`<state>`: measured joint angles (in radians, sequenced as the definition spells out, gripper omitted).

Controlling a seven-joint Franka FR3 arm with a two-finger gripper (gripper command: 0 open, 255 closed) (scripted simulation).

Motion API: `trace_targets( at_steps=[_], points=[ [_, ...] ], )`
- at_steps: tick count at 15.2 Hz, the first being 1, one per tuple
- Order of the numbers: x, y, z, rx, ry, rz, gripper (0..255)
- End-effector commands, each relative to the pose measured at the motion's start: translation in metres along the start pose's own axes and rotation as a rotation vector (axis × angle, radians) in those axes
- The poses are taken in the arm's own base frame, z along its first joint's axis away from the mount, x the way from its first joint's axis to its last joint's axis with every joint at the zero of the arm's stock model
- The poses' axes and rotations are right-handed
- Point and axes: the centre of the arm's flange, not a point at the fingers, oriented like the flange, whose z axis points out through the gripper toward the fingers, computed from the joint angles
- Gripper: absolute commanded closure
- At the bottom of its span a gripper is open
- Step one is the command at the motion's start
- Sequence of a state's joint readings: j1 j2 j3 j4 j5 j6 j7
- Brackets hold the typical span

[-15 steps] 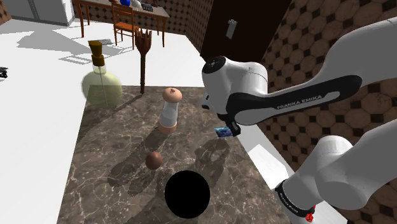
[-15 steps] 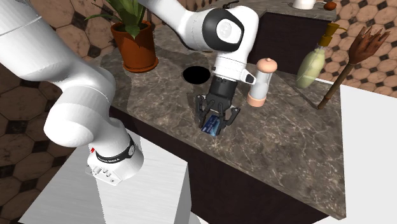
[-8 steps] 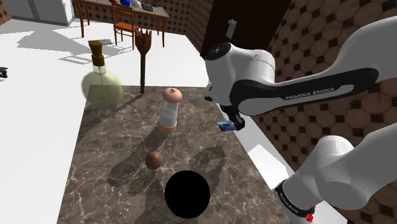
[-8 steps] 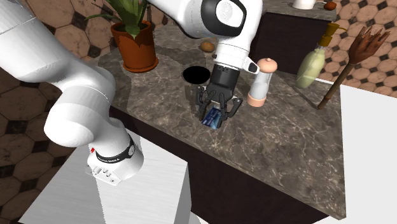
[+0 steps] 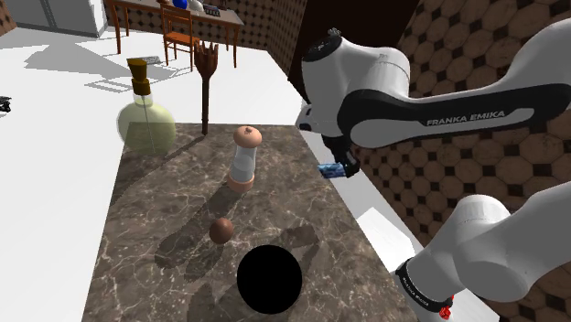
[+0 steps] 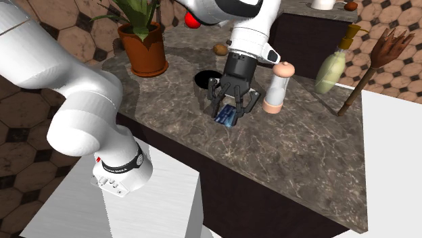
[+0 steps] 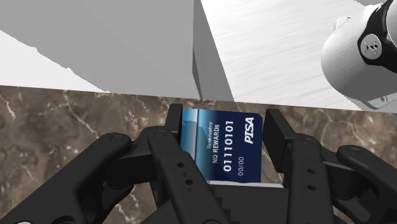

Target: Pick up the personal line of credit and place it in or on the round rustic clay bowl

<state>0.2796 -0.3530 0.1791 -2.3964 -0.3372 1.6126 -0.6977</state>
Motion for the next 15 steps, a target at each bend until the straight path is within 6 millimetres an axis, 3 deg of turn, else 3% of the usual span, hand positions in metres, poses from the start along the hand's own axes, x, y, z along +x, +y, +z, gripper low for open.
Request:
trace_targets(
  at_steps=[1,15],
  points=[
    [-0.005,0.0,-0.009,0.0,0.0,0.0,255],
    [0.105,-0.121,-0.094,0.0,0.0,0.0,255]
  ],
)
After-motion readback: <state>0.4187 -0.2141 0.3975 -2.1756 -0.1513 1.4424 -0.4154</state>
